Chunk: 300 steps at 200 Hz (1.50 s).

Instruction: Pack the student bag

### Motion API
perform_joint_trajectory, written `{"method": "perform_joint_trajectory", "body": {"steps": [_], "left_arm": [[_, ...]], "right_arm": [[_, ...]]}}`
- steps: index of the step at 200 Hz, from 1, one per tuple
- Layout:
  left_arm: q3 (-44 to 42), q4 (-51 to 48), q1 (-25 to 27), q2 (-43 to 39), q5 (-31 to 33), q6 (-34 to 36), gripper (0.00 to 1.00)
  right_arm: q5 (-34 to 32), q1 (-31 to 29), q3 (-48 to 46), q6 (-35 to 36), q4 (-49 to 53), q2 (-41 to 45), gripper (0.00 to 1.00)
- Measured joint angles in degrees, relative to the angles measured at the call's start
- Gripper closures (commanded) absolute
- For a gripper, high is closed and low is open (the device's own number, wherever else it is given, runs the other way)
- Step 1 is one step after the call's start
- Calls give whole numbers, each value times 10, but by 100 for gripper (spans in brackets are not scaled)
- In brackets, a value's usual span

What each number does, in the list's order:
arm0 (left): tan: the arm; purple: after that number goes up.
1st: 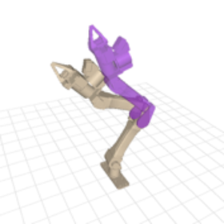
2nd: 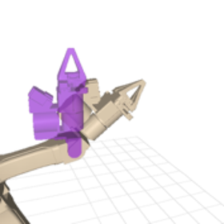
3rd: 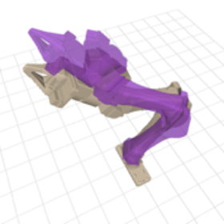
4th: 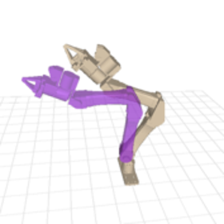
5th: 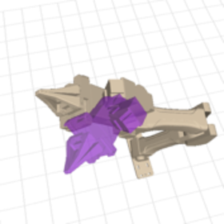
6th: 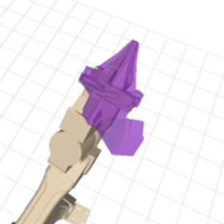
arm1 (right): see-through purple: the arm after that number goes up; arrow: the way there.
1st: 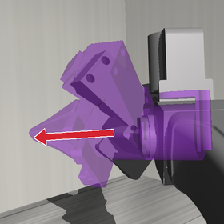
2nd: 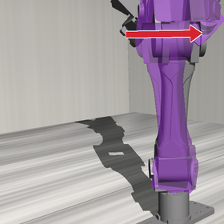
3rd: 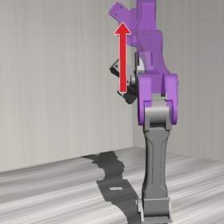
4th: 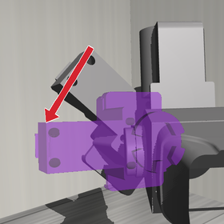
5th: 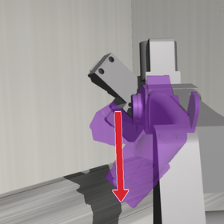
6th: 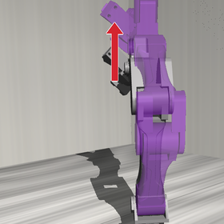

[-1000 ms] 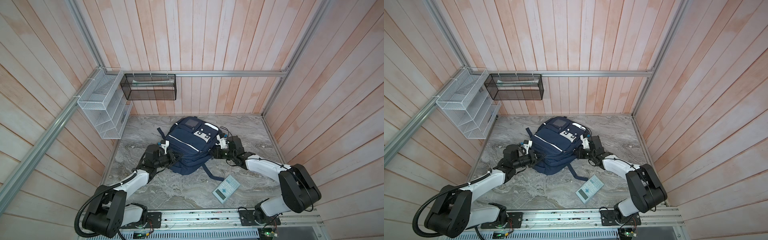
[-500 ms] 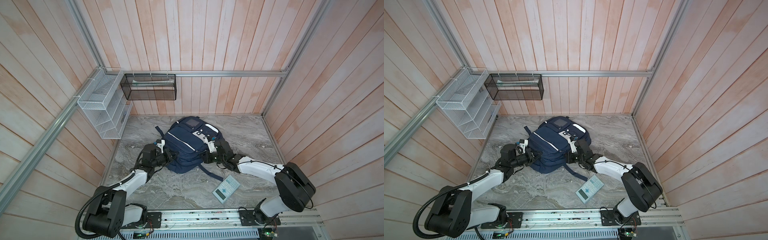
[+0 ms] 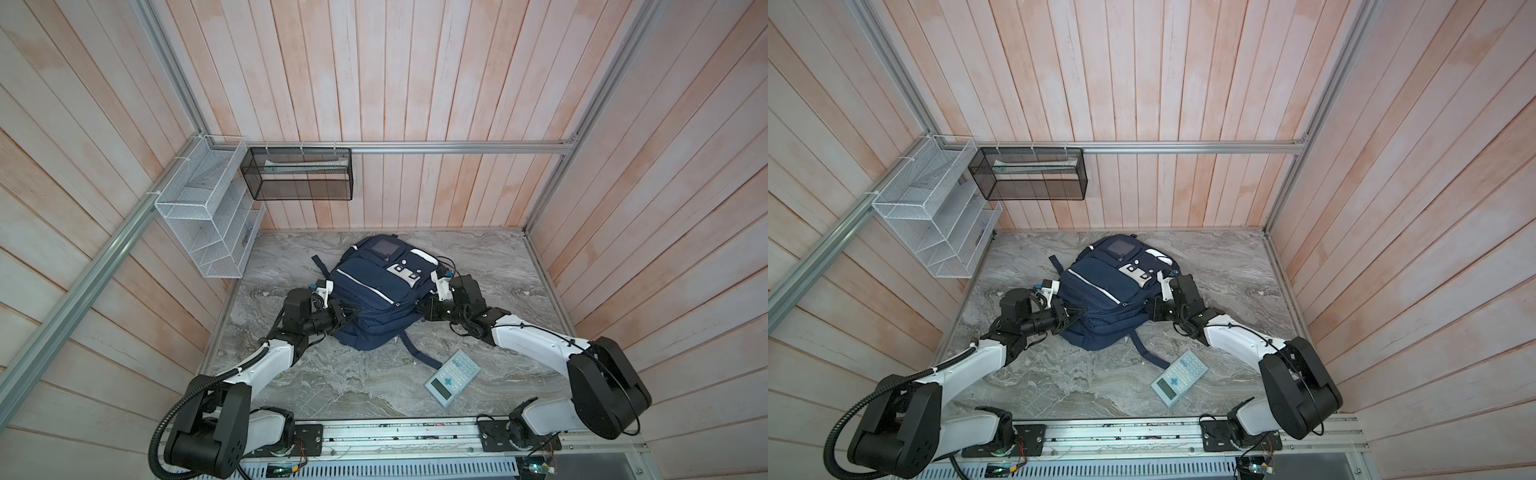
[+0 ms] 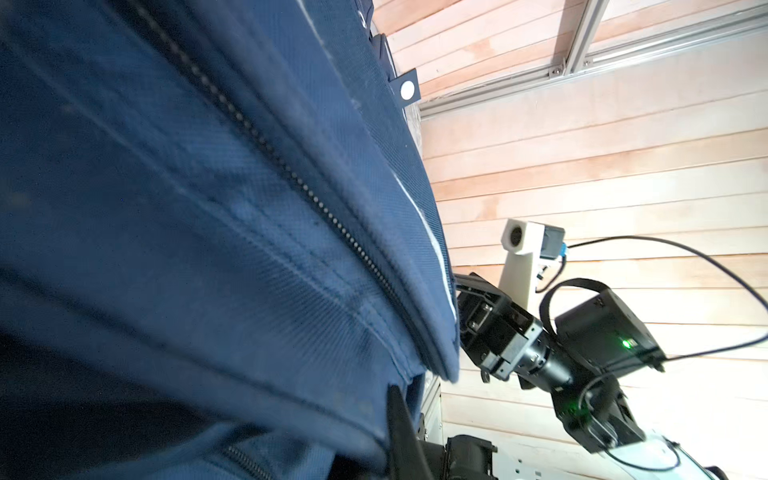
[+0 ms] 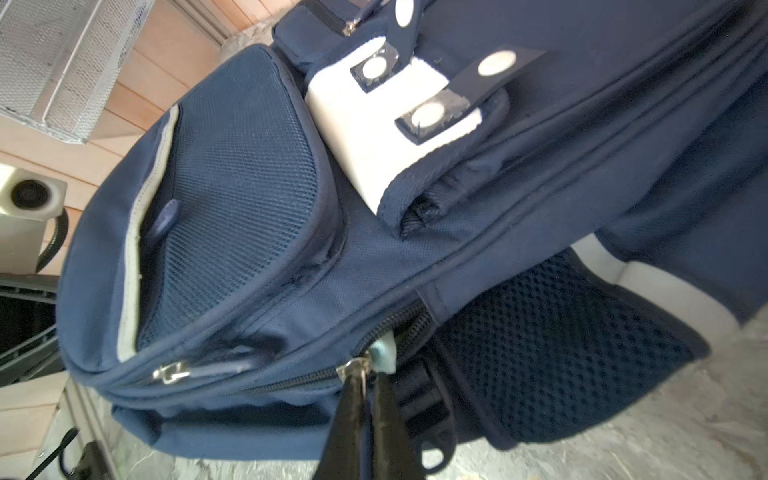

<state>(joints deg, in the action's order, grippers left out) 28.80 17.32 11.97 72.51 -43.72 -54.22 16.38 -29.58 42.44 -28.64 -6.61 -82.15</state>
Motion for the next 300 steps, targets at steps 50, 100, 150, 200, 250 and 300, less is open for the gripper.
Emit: {"method": "perform_joint_trajectory", "body": {"steps": [50, 100, 150, 200, 250, 300], "left_arm": [[0, -2, 0, 0, -2, 0, 100], [0, -6, 1, 0, 1, 0, 100], [0, -5, -5, 5, -2, 7, 100], [16, -28, -84, 28, -7, 46, 56], [19, -76, -90, -12, 31, 78, 12], [49, -150, 16, -163, 171, 105, 9]], "right_arm": [[76, 56, 9, 10, -18, -44, 100], [127, 83, 42, 15, -27, -95, 100], [130, 79, 30, 26, -48, -84, 97], [-112, -8, -26, 35, 26, 12, 44], [-224, 11, -31, 41, 39, 94, 32], [-104, 11, -15, 240, -115, 38, 35]]}}
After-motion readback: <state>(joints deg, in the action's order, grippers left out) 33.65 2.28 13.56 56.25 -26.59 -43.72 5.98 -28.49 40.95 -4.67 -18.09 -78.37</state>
